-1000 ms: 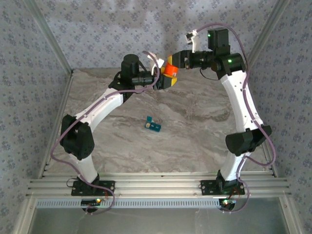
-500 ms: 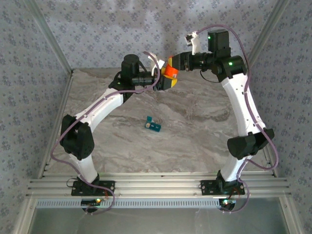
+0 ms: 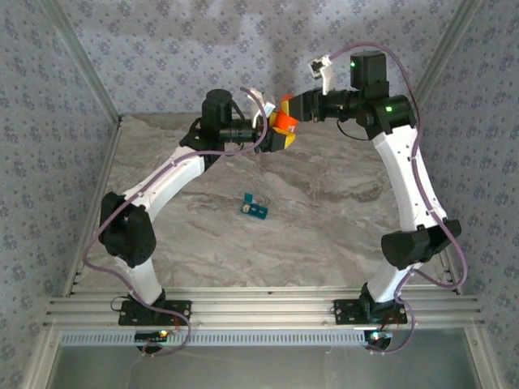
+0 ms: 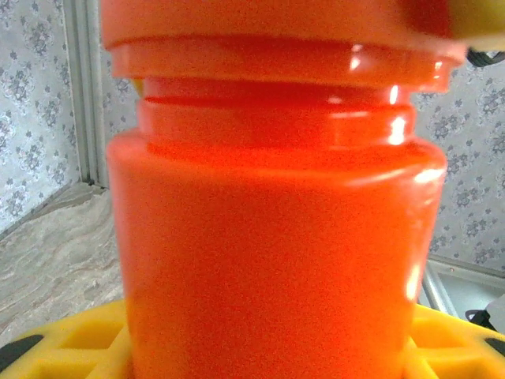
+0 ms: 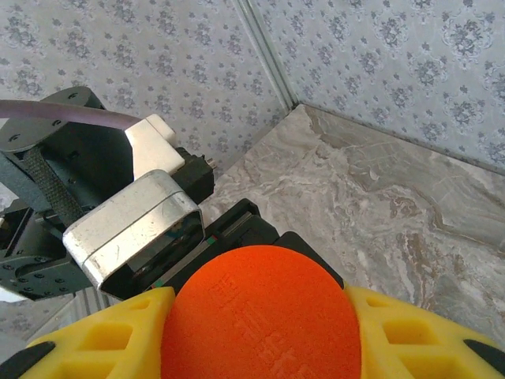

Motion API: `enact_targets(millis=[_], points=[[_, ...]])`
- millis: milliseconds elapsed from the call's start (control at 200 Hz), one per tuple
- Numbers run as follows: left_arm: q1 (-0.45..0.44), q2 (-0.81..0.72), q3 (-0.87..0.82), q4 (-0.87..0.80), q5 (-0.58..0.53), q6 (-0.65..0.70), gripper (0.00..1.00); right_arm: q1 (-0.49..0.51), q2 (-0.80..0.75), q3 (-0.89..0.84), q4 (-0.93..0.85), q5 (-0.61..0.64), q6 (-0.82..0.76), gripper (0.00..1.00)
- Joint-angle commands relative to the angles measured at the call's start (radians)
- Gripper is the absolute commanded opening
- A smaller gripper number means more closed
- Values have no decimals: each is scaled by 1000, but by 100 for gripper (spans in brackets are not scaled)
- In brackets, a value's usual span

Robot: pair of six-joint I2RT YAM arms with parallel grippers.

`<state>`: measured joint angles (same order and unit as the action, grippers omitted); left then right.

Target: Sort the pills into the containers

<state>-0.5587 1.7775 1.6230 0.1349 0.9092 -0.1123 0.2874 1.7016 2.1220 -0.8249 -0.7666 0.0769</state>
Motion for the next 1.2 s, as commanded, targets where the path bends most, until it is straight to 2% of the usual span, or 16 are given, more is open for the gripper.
enact_targets(millis=[0,185,335,460,535,745,885,989,1194], points=[[20,-75,81,115,-69,-13,0,11,2,-4,-206,-100,-15,2],[19,-68,89,136,-80,-30,0,38,24,-4,-160,-91,129,1],[19,-62,95,124,-97,-23,0,88,51,32,-266,71,156,1],[20,-60,94,123,-117,-21,0,141,71,52,-358,264,138,1],[20,-58,95,130,-127,-26,0,157,69,28,-353,308,142,1],[20,-58,99,122,-126,-22,0,159,51,-24,-294,273,143,1],[21,-62,100,87,-118,0,0,115,70,24,-365,254,79,1],[24,-64,101,67,-105,10,0,74,76,52,-406,188,19,1],[29,-61,114,8,-77,42,0,67,103,120,-509,167,-72,0]])
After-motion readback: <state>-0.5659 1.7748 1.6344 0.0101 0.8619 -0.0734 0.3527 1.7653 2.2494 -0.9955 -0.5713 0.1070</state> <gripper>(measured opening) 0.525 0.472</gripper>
